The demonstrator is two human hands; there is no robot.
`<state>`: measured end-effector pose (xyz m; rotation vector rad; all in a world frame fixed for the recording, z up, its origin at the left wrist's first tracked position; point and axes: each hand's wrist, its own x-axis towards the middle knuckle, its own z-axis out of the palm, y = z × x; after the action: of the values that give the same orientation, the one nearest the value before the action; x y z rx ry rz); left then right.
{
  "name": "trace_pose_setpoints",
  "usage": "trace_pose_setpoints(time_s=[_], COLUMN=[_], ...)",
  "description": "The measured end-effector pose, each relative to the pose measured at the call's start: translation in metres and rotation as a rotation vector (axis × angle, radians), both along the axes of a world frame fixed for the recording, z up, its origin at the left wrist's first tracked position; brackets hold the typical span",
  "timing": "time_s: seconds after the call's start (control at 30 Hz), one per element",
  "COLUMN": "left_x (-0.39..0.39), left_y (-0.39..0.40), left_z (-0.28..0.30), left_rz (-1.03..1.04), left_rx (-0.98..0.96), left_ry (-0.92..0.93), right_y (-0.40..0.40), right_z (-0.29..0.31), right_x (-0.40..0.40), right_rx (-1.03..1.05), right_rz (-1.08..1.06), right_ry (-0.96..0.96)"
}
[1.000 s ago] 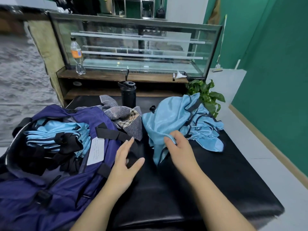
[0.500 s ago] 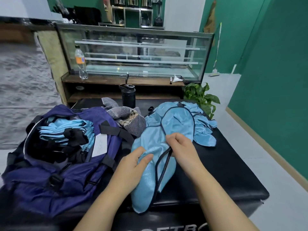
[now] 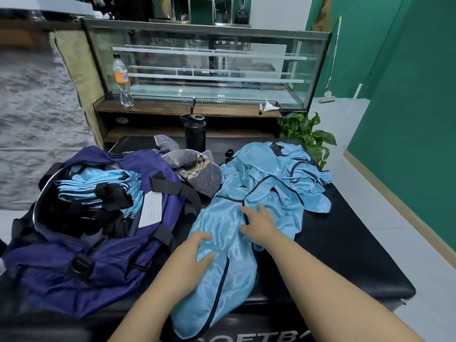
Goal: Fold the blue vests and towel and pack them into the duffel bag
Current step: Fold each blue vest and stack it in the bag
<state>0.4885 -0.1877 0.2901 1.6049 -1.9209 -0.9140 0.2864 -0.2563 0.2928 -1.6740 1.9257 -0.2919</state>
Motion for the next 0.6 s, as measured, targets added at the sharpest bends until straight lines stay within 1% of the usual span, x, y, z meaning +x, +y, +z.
trace_pose_setpoints(time_s=[0.07,0.1,0.2,0.33,0.37,0.43,0.5,0.6], left_x=[0.004,0.005,0.005,-0.007,-0.011,-0.021,-0.026,-0.029], left_y=[-0.004,-0.006,-0.012,-0.036,-0.044,-0.06,-0.075,-0.092], left_z=[-0.007,-0.009,-0.014,-0.025,-0.025,-0.024,-0.027,-0.033], left_rz=[0.003,0.009,0.037,0.034,0.025,0.026,0.027,0.017], left_rx=[0.001,-0.007,-0.064,-0.22,-0.238,-0.214,-0.131,0.016], left_ry=[0.003,0.007,-0.017,-0.096,-0.106,-0.103,-0.088,-0.14], right_y=[-0.008,-0.01,-0.01,-0.002,0.001,0.008,0.014,0.018], right_z=[-0.008,-0.012,-0.019,-0.021,-0.022,-0.023,-0.022,-0.017], right_x=[-0.002,-0.002,-0.003,-0.015,-0.018,-0.028,-0.036,-0.05], right_rx=[0.046,0.026,-0.018,-0.135,-0.165,-0.16,-0.054,0.212], right_rz=[0.025,0.003,-0.133,-0.3,-0.331,-0.384,-0.384,-0.274], right_ry=[0.069,0.057,-0.018,-0.116,-0.137,-0.157,-0.124,0.096])
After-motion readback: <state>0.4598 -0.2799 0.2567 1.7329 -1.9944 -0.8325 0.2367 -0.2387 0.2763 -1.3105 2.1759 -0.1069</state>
